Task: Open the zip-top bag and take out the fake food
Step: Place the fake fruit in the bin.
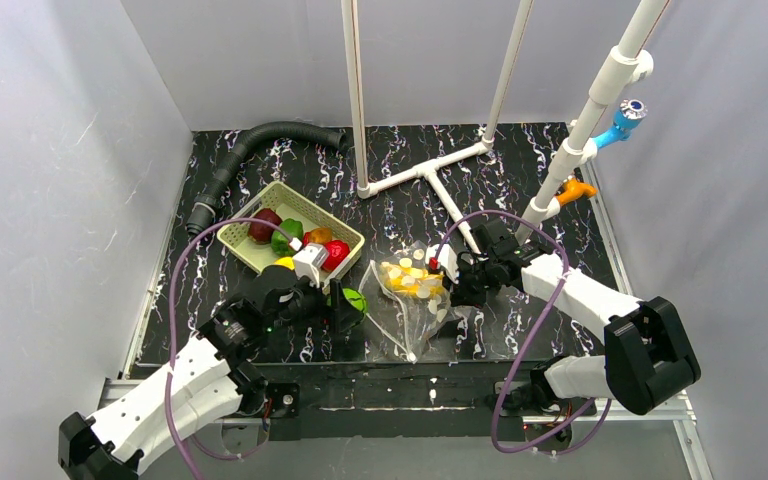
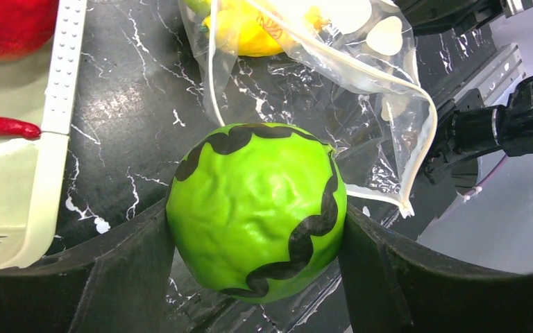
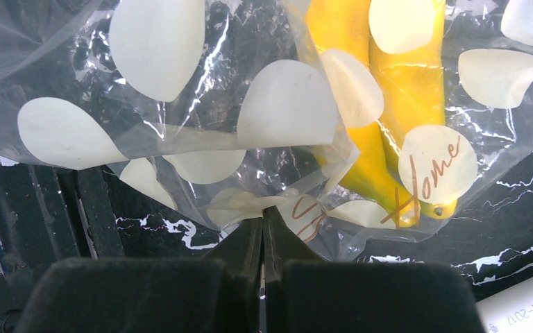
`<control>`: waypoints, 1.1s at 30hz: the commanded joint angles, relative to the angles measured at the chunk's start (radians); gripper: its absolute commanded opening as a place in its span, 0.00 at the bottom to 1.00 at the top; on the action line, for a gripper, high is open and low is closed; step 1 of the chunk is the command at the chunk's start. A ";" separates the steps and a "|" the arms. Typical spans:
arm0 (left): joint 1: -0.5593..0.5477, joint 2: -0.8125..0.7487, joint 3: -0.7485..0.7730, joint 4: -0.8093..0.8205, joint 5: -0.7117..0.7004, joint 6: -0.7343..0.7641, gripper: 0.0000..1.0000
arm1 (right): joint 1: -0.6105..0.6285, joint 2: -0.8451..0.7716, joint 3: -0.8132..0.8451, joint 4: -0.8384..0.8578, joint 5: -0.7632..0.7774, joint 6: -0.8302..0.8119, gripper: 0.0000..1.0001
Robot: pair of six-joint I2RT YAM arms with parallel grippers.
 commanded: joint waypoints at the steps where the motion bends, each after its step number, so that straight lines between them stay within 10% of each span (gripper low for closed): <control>1: 0.013 -0.029 0.047 -0.055 -0.047 -0.011 0.00 | -0.006 -0.026 0.016 -0.001 -0.016 -0.007 0.01; 18: 0.042 -0.073 0.123 -0.190 -0.310 -0.013 0.00 | -0.008 -0.021 0.015 -0.002 -0.022 -0.008 0.01; 33: 0.217 0.001 0.152 -0.154 -0.269 0.027 0.00 | -0.007 -0.017 0.016 -0.002 -0.026 -0.008 0.01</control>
